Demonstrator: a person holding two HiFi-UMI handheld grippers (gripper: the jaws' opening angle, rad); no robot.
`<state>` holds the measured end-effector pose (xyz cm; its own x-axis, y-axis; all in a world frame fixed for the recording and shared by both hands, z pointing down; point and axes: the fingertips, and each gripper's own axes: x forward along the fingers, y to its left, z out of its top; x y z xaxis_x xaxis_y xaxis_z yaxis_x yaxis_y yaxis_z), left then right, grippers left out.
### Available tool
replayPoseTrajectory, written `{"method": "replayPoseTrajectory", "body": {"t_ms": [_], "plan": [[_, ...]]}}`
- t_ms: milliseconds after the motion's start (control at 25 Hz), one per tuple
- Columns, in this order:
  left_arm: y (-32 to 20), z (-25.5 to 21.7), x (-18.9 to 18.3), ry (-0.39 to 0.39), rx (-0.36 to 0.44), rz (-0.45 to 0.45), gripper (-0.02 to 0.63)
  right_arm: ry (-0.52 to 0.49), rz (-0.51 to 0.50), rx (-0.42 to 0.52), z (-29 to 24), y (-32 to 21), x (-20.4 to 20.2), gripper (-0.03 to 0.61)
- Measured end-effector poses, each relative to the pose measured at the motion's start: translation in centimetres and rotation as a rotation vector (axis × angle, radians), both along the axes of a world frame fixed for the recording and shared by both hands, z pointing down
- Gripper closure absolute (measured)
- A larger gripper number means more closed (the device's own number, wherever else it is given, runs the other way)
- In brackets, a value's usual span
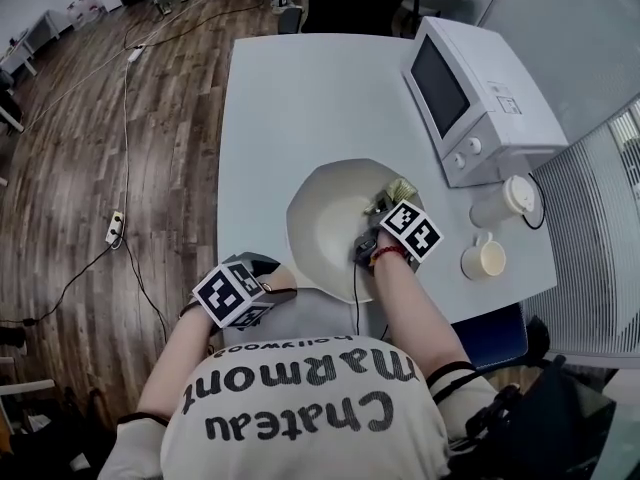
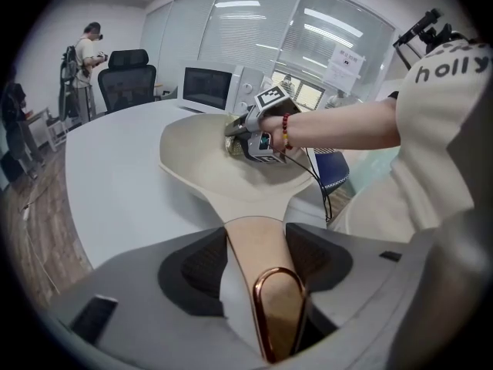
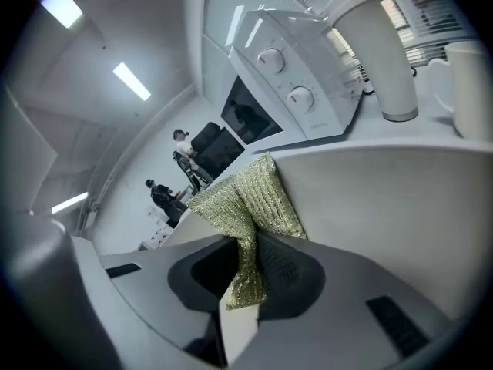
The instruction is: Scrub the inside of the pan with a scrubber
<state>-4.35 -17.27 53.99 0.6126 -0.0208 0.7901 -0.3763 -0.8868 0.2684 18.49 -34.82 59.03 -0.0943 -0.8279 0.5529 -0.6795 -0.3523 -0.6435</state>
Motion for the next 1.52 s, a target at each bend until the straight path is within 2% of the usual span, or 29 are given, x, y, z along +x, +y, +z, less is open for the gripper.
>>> {"method": "replayPoseTrajectory", "body": {"t_ms": [320, 640, 720, 880, 960, 1080, 1200, 1360, 1520], "plan": [[0.1, 0.2, 0.4, -0.005, -0.003, -0.02, 0.365, -0.07, 0.092, 0.004, 0.4, 1.2, 1.3, 0.514], [-0.1, 0.3, -0.2, -0.032, 0.018, -0.043, 0.385, -0.137, 0.19, 0.063, 0.5, 1.7, 2.1, 0.515], [0.0, 0.3, -0.2, -0.043, 0.024, -0.033, 0.385, -0.174, 0.09, 0.101, -0.3, 1.2, 0.5, 0.515], [-0.1, 0.4, -0.1, -0.046, 0.023, -0.025, 0.385, -0.298, -0.325, 0.211, -4.4, 0.3, -6.6, 0.514], [0.0, 0.3, -0.2, -0.047, 0.02, -0.023, 0.385, -0.312, -0.534, 0.177, -5.4, 1.6, -10.3, 0.514], [0.2, 0.2, -0.4, -0.041, 0.016, -0.027, 0.385, -0.224, -0.786, 0.09, -5.3, 4.5, -13.8, 0.514], [0.2, 0.1, -0.4, -0.04, 0.016, -0.029, 0.385, -0.156, -0.995, 0.039, -4.9, 7.2, -16.1, 0.514], [0.1, 0.2, -0.4, -0.05, 0.018, -0.023, 0.385, -0.131, -1.185, 0.029, -5.2, 9.3, -18.2, 0.514], [0.3, 0.0, -0.3, -0.073, 0.023, -0.009, 0.383, -0.168, -1.237, 0.033, -5.2, 10.0, -19.7, 0.514]]}}
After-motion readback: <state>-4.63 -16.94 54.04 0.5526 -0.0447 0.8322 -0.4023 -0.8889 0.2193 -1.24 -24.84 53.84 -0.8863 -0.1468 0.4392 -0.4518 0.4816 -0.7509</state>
